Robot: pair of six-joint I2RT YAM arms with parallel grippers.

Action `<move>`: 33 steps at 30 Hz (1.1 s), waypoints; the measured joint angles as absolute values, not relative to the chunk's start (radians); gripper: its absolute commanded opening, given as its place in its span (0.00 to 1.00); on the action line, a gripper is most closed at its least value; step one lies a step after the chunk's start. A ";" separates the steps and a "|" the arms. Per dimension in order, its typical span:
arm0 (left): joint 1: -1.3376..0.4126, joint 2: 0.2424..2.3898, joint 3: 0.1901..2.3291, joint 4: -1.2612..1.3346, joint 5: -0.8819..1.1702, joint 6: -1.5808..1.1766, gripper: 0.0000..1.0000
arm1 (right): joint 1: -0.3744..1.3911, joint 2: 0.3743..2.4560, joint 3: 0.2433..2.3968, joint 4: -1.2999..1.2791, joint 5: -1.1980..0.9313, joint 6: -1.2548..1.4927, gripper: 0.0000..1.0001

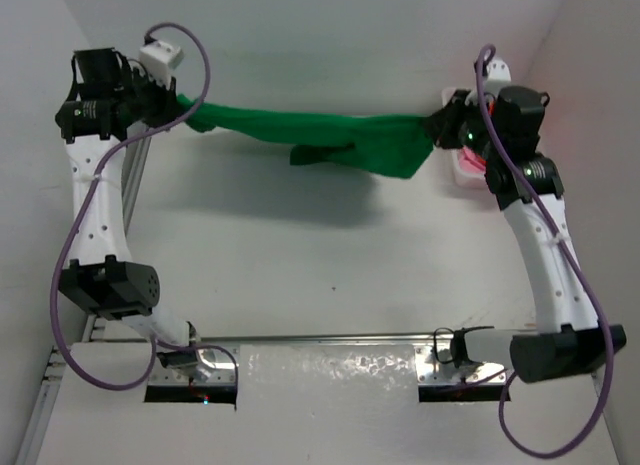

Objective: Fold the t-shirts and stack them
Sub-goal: Flatten out the tshirt

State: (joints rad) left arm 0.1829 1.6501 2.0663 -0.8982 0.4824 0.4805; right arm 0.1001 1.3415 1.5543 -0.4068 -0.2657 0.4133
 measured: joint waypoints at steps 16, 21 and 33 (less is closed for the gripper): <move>0.244 1.471 1.065 -1.136 0.069 0.818 0.64 | 0.280 1.051 0.666 -0.385 -0.369 0.526 0.00; 0.235 1.405 1.090 -1.110 0.118 0.822 0.65 | 0.285 1.060 0.666 -0.309 -0.368 0.540 0.00; -0.098 1.142 0.679 -0.817 0.175 0.946 0.65 | 0.285 1.120 0.654 -0.253 -0.369 0.542 0.00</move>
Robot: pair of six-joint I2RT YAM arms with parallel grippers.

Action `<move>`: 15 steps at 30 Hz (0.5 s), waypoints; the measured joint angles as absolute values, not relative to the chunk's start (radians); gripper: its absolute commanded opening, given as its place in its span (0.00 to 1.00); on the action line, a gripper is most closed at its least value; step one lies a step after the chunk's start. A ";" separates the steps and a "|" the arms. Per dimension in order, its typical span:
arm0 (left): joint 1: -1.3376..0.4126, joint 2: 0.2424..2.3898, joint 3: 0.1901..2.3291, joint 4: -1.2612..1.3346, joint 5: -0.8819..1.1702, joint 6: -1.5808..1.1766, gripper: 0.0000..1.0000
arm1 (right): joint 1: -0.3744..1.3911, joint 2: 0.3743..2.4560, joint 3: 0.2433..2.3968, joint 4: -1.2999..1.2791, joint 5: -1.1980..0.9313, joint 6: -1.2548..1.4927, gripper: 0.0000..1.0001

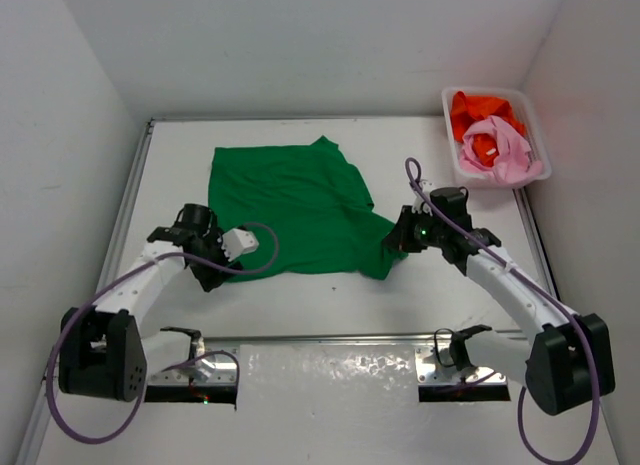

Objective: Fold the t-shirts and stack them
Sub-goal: Flatten out the tshirt

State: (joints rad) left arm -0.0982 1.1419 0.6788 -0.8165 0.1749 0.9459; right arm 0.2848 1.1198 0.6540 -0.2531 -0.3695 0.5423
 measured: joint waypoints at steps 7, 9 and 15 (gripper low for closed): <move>-0.129 1.281 0.644 -0.674 0.137 1.024 0.65 | 0.285 1.139 0.645 -0.242 -0.370 0.542 0.00; -0.138 1.305 0.622 -0.636 0.115 1.034 0.61 | 0.285 1.144 0.645 -0.241 -0.370 0.542 0.00; -0.144 1.325 0.594 -0.572 0.089 1.038 0.41 | 0.285 1.160 0.645 -0.243 -0.369 0.542 0.00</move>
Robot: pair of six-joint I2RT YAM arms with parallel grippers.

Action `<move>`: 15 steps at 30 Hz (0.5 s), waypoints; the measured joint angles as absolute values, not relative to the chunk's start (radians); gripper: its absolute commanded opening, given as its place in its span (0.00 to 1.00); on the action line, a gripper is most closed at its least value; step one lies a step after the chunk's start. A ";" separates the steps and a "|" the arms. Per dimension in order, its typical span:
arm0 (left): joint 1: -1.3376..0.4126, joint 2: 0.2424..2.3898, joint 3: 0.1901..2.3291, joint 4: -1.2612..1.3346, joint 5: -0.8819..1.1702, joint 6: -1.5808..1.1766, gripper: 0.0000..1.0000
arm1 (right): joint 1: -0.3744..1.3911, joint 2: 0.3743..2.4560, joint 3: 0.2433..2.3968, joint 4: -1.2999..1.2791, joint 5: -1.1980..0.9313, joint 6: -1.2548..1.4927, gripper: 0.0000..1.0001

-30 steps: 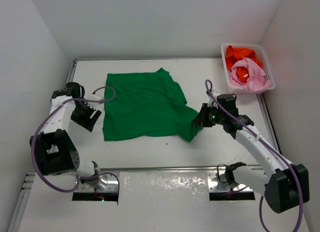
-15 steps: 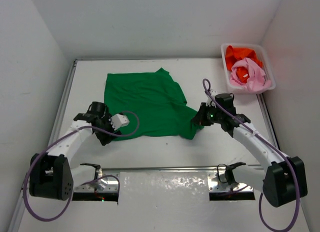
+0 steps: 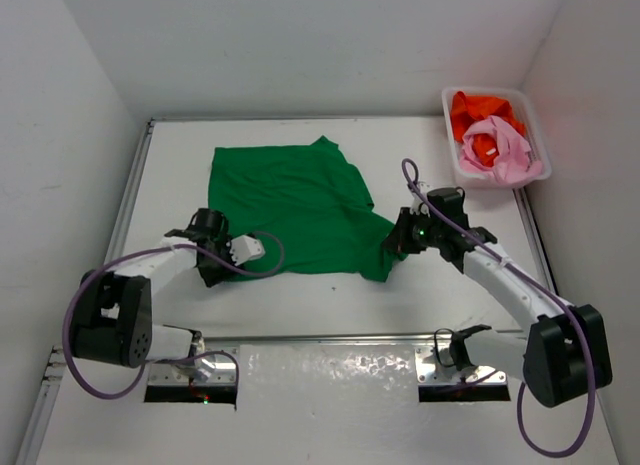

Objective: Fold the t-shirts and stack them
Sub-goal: Flatten out the tshirt

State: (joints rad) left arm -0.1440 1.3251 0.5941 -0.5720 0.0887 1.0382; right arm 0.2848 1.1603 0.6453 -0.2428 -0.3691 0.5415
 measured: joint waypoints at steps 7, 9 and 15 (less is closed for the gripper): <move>-0.153 1.369 0.581 -0.453 0.012 0.992 0.00 | 0.278 1.217 0.658 -0.253 -0.368 0.534 0.00; -0.150 1.399 0.606 -0.416 -0.007 0.957 0.00 | 0.260 1.267 0.691 -0.256 -0.385 0.532 0.00; -0.096 1.727 1.203 -0.517 -0.001 0.804 0.00 | 0.113 1.826 1.382 -0.363 -0.418 0.530 0.00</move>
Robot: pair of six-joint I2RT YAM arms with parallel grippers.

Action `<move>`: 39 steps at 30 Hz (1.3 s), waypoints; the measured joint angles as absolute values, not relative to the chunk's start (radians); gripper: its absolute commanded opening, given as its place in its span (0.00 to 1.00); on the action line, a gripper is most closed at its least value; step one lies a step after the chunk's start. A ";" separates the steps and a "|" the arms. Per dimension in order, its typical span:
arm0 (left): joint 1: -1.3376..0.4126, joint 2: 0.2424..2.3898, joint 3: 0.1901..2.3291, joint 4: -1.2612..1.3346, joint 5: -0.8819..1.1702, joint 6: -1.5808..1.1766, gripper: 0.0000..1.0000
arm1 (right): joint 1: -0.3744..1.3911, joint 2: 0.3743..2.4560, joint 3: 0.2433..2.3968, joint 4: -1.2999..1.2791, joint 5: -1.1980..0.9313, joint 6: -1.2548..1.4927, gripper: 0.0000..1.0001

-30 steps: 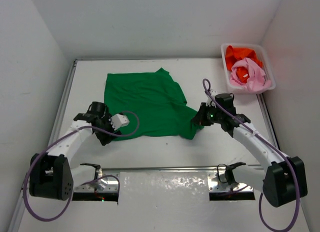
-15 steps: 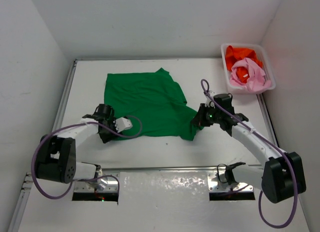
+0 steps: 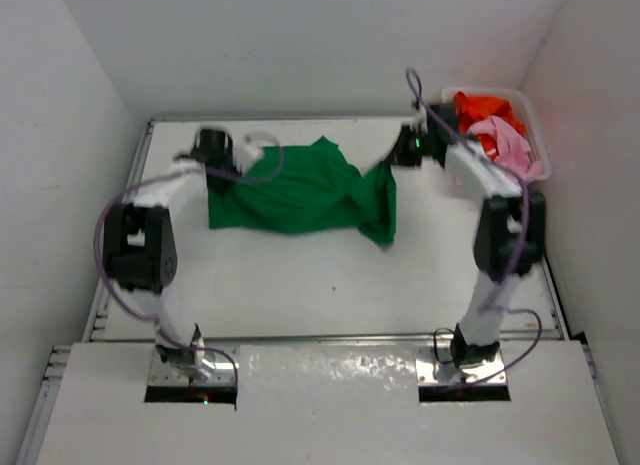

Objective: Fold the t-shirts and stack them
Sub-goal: Flatten out the tshirt

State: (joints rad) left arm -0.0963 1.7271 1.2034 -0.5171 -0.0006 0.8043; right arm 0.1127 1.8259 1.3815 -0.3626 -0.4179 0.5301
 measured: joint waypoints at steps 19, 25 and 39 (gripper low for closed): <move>-0.051 1.798 1.971 -0.251 -0.018 0.635 0.00 | -0.024 1.716 1.758 0.132 -0.347 0.757 0.00; -0.049 1.686 1.623 -0.344 0.008 0.749 0.00 | -0.023 1.458 1.181 0.125 -0.351 0.639 0.00; -0.051 1.299 0.793 -0.572 -0.036 0.945 0.00 | 0.118 0.974 0.345 -0.080 -0.317 0.569 0.00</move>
State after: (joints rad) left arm -0.0505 1.2991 0.7933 -0.5724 -0.0364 0.9451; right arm 0.1177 0.9741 0.3454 -0.0799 -0.3172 0.5690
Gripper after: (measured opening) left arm 0.015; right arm 0.002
